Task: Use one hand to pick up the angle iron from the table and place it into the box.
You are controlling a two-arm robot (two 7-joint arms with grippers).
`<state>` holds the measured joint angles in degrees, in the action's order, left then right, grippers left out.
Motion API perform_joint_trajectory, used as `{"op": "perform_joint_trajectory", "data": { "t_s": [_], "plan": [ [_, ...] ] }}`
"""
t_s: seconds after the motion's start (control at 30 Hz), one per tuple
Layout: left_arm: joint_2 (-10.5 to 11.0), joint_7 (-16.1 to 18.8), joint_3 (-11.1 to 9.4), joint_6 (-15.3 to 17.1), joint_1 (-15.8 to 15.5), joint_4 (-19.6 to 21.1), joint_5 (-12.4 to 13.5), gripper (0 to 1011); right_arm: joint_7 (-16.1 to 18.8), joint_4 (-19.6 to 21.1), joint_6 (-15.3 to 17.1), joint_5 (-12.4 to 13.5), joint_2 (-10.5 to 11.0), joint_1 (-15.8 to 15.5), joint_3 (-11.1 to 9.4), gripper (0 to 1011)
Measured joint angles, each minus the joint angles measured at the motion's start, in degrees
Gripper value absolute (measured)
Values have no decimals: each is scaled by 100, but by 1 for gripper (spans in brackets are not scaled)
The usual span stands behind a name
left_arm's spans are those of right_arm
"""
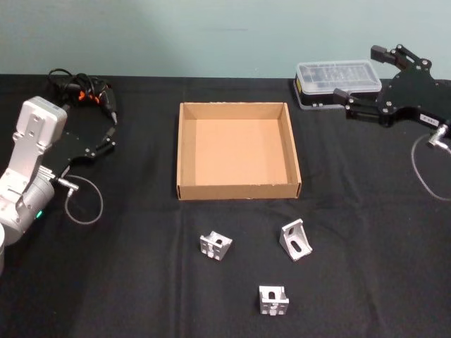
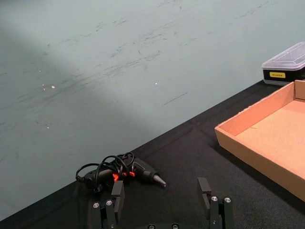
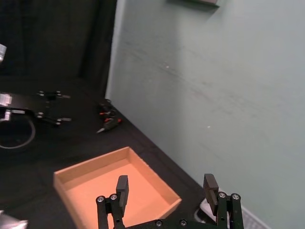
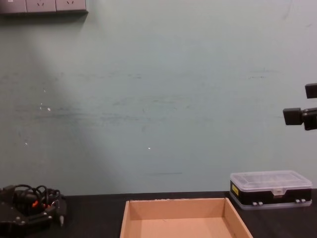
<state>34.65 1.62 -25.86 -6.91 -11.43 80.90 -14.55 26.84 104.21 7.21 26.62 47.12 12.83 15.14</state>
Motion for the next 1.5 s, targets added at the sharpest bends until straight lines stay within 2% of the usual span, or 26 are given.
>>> {"op": "perform_joint_trajectory", "data": {
  "t_s": [0.13,0.27,0.37,0.4,0.47,0.53,0.57,0.7,0.83,1.03,1.23,1.27,1.43,1.5],
  "plan": [
    [0,0,0,0,0,0,0,1000,292,-1,193,187,56,65,-59,1003],
    [0,0,0,0,0,0,0,1000,656,-38,394,405,139,202,-9,1003],
    [0,0,0,0,0,0,0,1000,991,-61,591,670,207,354,122,1003],
    [0,0,0,0,0,0,0,1000,991,-61,591,670,207,354,122,1003],
    [0,0,0,0,0,0,0,1000,1238,-71,750,825,246,486,271,1003],
    [0,0,0,0,0,0,0,1000,1352,-79,816,882,263,545,346,1003],
    [0,0,0,0,0,0,0,1000,1479,-94,881,925,284,619,447,1002],
    [0,0,0,0,0,0,0,1000,1766,-133,1002,965,335,772,666,1003],
    [0,0,0,0,0,0,0,1000,2238,-209,1179,961,433,1004,1034,1003],
    [0,0,0,0,0,0,0,1000,2588,-259,1334,851,534,1194,1412,1003],
    [0,0,0,0,0,0,0,1000,2701,-252,1405,728,597,1265,1709,1003],
    [0,0,0,0,0,0,0,1000,2701,-252,1405,728,597,1265,1709,1003],
    [0,0,0,0,0,0,0,1000,2725,-202,1412,569,639,1285,1994,1003],
    [0,0,0,0,0,0,0,1000,2725,-199,1412,548,642,1287,2027,1003]
  ]
}}
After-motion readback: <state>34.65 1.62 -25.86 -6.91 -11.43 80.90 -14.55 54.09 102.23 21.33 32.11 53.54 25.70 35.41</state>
